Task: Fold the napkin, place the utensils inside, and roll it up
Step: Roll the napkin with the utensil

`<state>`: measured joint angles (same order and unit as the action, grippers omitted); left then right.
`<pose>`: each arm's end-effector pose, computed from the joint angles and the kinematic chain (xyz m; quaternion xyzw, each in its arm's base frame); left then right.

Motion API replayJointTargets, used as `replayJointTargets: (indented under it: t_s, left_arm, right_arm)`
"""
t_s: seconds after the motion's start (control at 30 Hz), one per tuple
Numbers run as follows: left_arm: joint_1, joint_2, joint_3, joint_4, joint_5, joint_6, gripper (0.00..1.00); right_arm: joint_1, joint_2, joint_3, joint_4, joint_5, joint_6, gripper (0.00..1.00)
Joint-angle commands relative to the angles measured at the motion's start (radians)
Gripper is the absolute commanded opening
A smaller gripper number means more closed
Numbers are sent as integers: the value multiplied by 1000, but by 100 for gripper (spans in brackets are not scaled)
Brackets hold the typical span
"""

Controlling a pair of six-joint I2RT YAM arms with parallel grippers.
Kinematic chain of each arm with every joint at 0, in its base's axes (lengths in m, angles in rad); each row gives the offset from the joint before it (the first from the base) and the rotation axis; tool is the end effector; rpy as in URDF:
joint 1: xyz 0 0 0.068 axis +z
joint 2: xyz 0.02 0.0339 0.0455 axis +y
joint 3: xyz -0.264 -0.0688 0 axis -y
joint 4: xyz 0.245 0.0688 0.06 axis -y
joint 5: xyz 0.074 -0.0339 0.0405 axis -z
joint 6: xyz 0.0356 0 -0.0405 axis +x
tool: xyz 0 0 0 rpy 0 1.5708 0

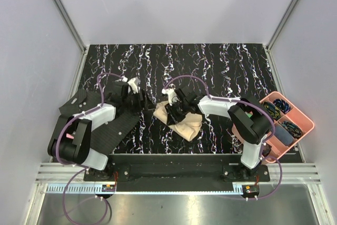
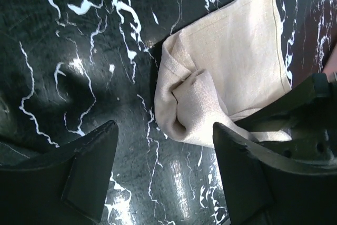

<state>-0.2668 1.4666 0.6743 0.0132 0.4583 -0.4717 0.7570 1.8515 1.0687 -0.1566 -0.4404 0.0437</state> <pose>0.2685 -0.0897 0.1693 -0.0048 0.9028 -0.3310 0.2746 0.2599 0.2664 0.1512 -0.3874 0.8456 0.3093 0.1981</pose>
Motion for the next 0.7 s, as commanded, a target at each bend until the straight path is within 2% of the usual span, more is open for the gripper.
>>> replayJointTargets:
  t_s: [0.0,0.3,0.67]
  left_arm:
    - [0,-48,-35,151,57,13,74]
    - [-26,-17,-93,355,175,-22,68]
    - [-81,138,-42,462,212,-51,54]
  right_arm:
    - [-42,44,-23,-17,-217,19,31]
    - [-146,152,13,12,-489,39,31]
    - [-223,241,43,14,-606,44,31]
